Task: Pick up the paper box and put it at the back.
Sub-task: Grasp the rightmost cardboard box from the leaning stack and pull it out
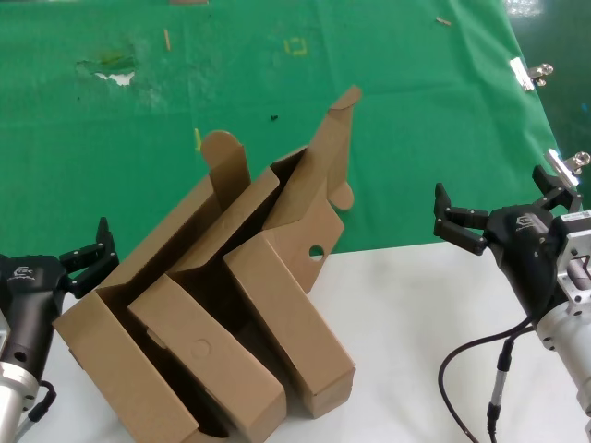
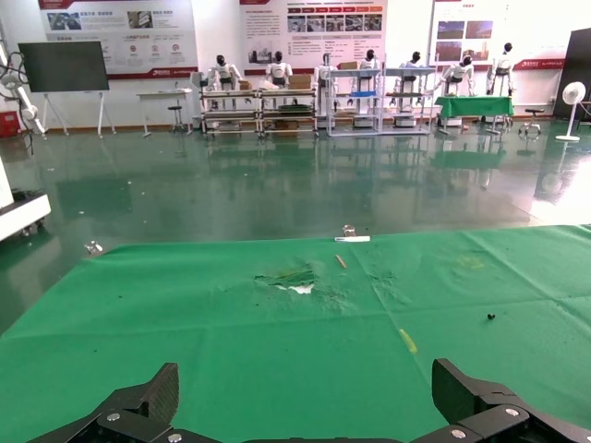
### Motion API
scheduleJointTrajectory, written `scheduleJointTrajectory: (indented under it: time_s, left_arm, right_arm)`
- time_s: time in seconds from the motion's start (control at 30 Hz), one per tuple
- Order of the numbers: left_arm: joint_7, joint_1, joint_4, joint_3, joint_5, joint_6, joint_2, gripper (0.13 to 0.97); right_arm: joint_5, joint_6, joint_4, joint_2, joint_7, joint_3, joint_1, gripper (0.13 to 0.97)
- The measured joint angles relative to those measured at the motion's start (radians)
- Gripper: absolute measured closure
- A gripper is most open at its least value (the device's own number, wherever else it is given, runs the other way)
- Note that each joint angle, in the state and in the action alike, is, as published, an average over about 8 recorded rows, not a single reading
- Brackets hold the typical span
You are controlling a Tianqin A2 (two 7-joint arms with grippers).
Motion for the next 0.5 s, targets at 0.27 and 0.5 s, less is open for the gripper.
scheduleJointTrajectory:
  time_s: [0.27, 0.5]
  left_arm:
    - [0.000, 0.000, 0.000, 0.000, 0.000, 0.000, 0.000, 0.132]
    - [0.000, 0.000, 0.000, 0.000, 0.000, 0.000, 0.000, 0.133]
  right_arm:
    - [0.000, 0.000, 0.000, 0.000, 0.000, 0.000, 0.000, 0.129]
    - [0.001, -0.035, -0.001, 0.004, -0.023, 0.007, 0.006, 0.129]
